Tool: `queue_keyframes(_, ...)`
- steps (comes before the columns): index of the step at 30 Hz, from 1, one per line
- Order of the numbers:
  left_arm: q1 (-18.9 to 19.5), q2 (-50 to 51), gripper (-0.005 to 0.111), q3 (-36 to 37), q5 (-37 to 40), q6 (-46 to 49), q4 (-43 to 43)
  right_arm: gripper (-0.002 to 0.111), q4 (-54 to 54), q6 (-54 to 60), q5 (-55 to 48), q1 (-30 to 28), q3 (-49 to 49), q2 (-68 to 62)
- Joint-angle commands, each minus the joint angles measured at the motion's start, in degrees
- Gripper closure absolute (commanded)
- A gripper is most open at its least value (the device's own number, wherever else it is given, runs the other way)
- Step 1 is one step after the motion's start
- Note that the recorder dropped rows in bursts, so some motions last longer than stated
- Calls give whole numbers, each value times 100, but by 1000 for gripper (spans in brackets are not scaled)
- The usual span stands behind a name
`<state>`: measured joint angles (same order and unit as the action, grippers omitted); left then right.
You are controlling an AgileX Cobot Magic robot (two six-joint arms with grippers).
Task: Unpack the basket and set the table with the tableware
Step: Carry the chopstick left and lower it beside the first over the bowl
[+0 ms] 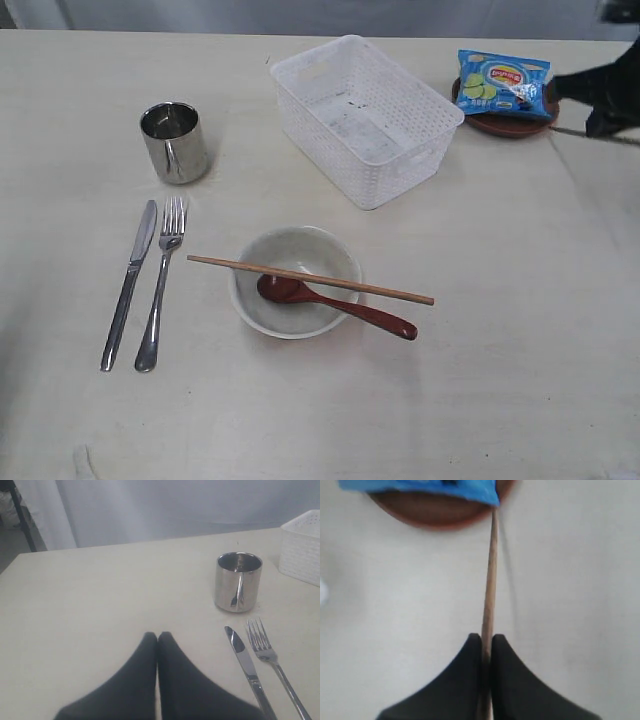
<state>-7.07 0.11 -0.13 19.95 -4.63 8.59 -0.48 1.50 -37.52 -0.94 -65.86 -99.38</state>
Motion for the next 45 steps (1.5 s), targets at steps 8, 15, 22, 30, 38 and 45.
queue_keyframes(8,-29,-11,107,13,-3,-13,-6,109,-19,1358,-382,2777,-3,1223)
queue_keyframes(15,-29,-11,107,13,-3,-13,-6,109,-1155,210,-848,3039,-3,1246)
queue_keyframes(22,-29,-11,107,13,-3,-13,-6,109,894,2672,-775,3359,-3,1236)
queue_keyframes(30,-29,-11,107,13,-3,-13,-6,109,2582,4881,-986,3669,-3,1200)
queue_keyframes(38,-29,-11,107,13,-3,-13,-6,109,3554,6108,-1683,3669,-3,597)
queue_keyframes(45,-29,-11,107,13,-3,-13,-6,109,3964,6513,-1865,3669,-3,556)
